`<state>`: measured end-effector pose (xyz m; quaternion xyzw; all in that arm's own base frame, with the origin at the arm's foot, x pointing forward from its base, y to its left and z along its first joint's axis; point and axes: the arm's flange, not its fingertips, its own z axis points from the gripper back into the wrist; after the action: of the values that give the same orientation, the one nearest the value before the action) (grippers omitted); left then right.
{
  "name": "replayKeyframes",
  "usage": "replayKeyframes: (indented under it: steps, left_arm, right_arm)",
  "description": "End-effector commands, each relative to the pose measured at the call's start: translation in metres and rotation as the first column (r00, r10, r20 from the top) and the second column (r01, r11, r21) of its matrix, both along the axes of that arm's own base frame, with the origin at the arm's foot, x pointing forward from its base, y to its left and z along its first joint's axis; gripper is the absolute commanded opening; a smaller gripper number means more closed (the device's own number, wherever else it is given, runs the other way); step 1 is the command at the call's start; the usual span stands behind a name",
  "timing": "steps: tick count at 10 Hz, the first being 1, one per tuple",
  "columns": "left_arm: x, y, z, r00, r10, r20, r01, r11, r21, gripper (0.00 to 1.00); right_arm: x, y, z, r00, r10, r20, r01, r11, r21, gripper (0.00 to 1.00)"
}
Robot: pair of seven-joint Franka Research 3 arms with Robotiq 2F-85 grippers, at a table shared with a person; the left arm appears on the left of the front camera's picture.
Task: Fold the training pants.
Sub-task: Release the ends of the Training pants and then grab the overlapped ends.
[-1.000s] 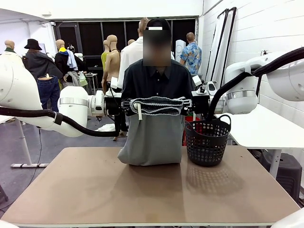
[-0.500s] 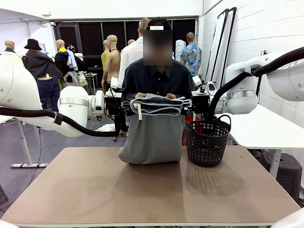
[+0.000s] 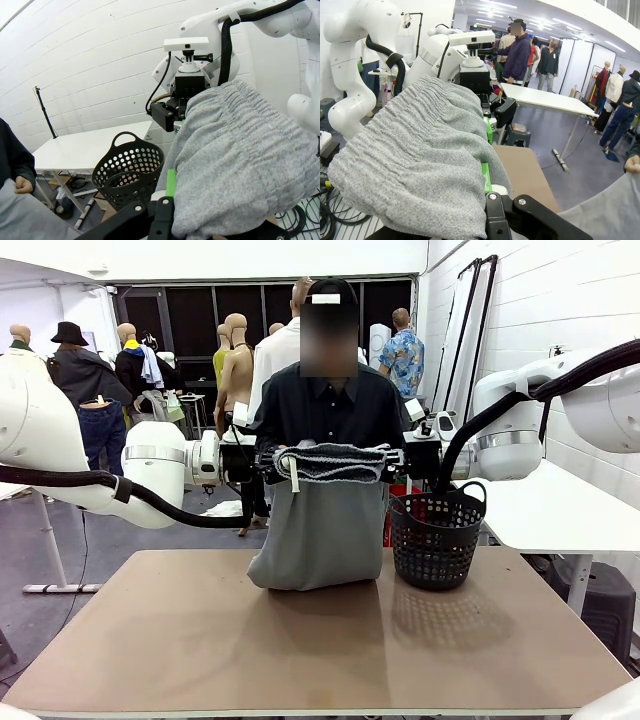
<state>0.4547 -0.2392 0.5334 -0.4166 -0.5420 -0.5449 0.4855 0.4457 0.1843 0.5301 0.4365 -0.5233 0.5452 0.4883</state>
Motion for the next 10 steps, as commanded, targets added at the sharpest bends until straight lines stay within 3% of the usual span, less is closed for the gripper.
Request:
replayKeyframes:
  steps: [1,10]
  left_arm:
    - [-0.0007,0.0,0.002,1.0,-0.005,0.002,0.005,1.0,-0.005,0.0]
    - [-0.0007,0.0,0.002,1.0,-0.005,0.002,0.005,1.0,-0.005,0.0]
  right_arm:
    - [-0.0023,0.0004,0.0003,1.0,0.004,0.01,-0.004,1.0,0.001,0.0]
    - [-0.0023,0.0004,0.0003,1.0,0.004,0.01,-0.004,1.0,0.001,0.0]
